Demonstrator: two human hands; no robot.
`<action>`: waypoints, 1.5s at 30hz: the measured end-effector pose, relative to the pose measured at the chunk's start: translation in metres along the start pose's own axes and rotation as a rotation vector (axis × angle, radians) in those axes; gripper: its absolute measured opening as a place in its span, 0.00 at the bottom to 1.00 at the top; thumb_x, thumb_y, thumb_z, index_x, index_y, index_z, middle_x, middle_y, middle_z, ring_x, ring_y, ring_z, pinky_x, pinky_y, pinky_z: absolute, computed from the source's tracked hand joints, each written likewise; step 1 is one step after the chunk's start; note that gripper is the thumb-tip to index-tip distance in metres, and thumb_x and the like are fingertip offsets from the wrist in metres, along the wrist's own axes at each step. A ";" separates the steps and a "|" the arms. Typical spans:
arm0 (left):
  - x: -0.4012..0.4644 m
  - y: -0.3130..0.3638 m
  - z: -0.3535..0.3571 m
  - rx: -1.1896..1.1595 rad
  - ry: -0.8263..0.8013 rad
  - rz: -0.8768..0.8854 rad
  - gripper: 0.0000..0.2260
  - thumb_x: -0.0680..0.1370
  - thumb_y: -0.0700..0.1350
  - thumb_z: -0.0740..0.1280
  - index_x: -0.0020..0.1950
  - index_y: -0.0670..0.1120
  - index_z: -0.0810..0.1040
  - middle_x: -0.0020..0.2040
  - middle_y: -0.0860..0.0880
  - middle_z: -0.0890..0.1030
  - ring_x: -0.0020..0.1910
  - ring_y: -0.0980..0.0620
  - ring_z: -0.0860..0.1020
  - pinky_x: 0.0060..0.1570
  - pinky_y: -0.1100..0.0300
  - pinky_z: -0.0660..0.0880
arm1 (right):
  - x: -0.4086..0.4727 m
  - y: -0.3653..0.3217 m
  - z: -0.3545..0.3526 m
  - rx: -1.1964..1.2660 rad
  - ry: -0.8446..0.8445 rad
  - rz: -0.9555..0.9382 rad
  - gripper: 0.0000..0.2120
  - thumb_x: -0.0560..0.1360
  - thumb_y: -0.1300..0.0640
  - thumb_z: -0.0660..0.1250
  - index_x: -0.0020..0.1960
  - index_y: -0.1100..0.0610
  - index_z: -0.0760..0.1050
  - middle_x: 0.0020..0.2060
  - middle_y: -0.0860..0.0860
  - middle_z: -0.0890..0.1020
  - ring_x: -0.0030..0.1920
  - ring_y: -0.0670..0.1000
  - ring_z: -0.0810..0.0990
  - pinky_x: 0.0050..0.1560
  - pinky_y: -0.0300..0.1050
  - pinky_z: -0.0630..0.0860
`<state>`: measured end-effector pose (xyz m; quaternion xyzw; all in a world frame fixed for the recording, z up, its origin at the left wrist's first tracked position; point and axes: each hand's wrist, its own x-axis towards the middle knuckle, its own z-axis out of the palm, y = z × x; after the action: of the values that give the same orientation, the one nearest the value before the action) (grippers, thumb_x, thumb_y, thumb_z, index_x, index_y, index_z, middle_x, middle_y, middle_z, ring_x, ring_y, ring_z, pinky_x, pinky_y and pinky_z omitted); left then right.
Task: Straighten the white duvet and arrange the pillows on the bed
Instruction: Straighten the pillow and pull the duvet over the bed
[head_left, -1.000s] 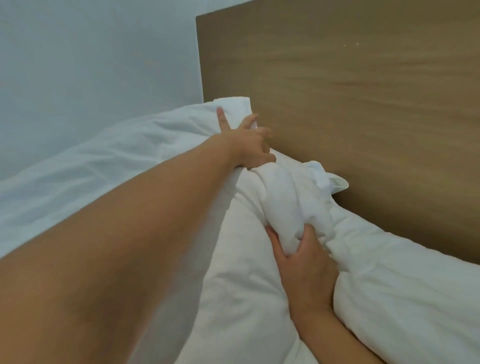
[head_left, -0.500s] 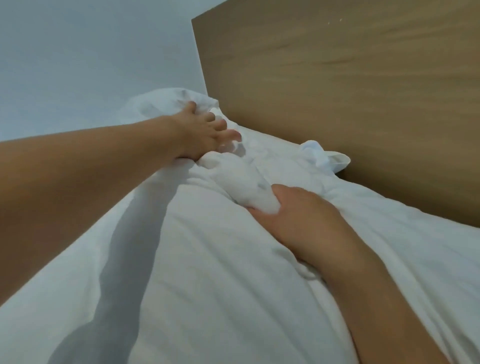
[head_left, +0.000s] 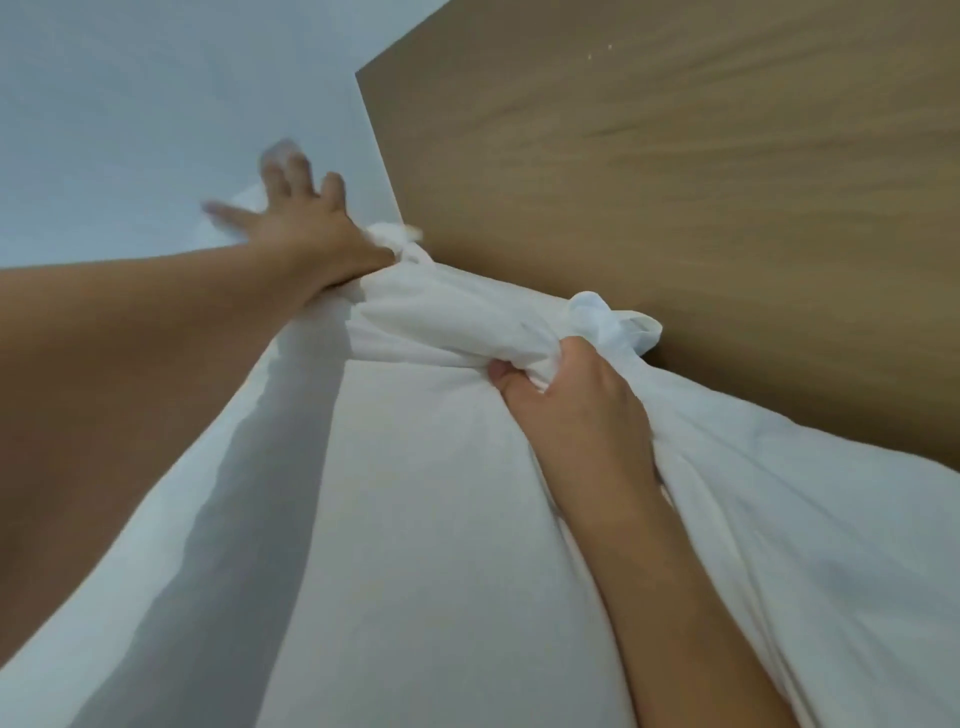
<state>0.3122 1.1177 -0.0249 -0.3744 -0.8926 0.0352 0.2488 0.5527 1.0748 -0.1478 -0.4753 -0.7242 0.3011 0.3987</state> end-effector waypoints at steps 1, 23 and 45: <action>-0.003 -0.004 0.000 -0.047 -0.126 -0.098 0.45 0.66 0.74 0.60 0.75 0.48 0.57 0.76 0.44 0.54 0.76 0.42 0.50 0.67 0.33 0.54 | 0.000 0.002 0.004 -0.022 0.003 0.000 0.19 0.75 0.36 0.61 0.45 0.53 0.66 0.44 0.49 0.78 0.49 0.55 0.76 0.53 0.53 0.72; -0.355 -0.058 -0.023 -0.371 -0.348 0.353 0.37 0.59 0.82 0.34 0.68 0.79 0.38 0.74 0.69 0.34 0.74 0.61 0.32 0.70 0.33 0.48 | -0.003 0.019 0.036 -0.043 -0.070 0.099 0.30 0.73 0.30 0.58 0.57 0.56 0.71 0.57 0.54 0.79 0.58 0.59 0.76 0.60 0.54 0.69; -0.467 -0.115 0.017 -0.494 -0.844 0.357 0.34 0.76 0.68 0.43 0.76 0.59 0.32 0.75 0.49 0.27 0.75 0.45 0.29 0.72 0.38 0.35 | -0.107 -0.077 -0.205 -0.155 -0.924 0.796 0.39 0.50 0.42 0.84 0.58 0.56 0.82 0.57 0.56 0.83 0.57 0.58 0.82 0.68 0.56 0.69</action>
<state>0.5075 0.7165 -0.2066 -0.5214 -0.8192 0.0131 -0.2383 0.7196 0.9587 -0.0135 -0.5572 -0.6087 0.5484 -0.1351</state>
